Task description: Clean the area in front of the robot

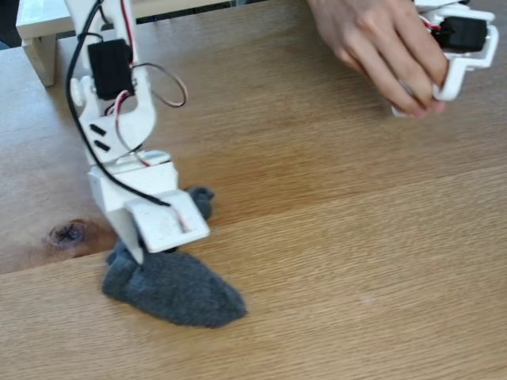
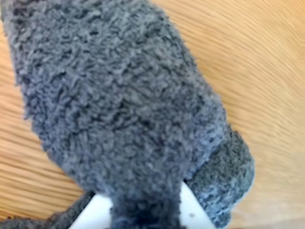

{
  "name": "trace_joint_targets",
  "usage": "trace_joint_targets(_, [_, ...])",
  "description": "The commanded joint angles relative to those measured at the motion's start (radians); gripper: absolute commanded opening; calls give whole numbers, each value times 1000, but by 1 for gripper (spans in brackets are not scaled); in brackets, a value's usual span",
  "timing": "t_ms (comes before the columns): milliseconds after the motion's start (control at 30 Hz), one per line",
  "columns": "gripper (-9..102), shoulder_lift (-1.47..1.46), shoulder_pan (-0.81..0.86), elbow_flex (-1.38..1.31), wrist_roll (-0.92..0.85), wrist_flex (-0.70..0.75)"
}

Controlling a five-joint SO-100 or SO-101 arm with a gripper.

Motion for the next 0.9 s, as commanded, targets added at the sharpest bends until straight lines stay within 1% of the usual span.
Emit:
trace_joint_targets(0, [0, 69, 221, -20, 35, 55])
trace_joint_targets(233, [0, 115, 281, -20, 40, 140])
trace_joint_targets(600, [0, 215, 318, -20, 54, 439])
trace_joint_targets(667, [0, 259, 310, -20, 97, 440])
trace_joint_targets(767, [0, 376, 287, -20, 192, 397])
trace_joint_targets(867, [0, 523, 270, -20, 215, 364])
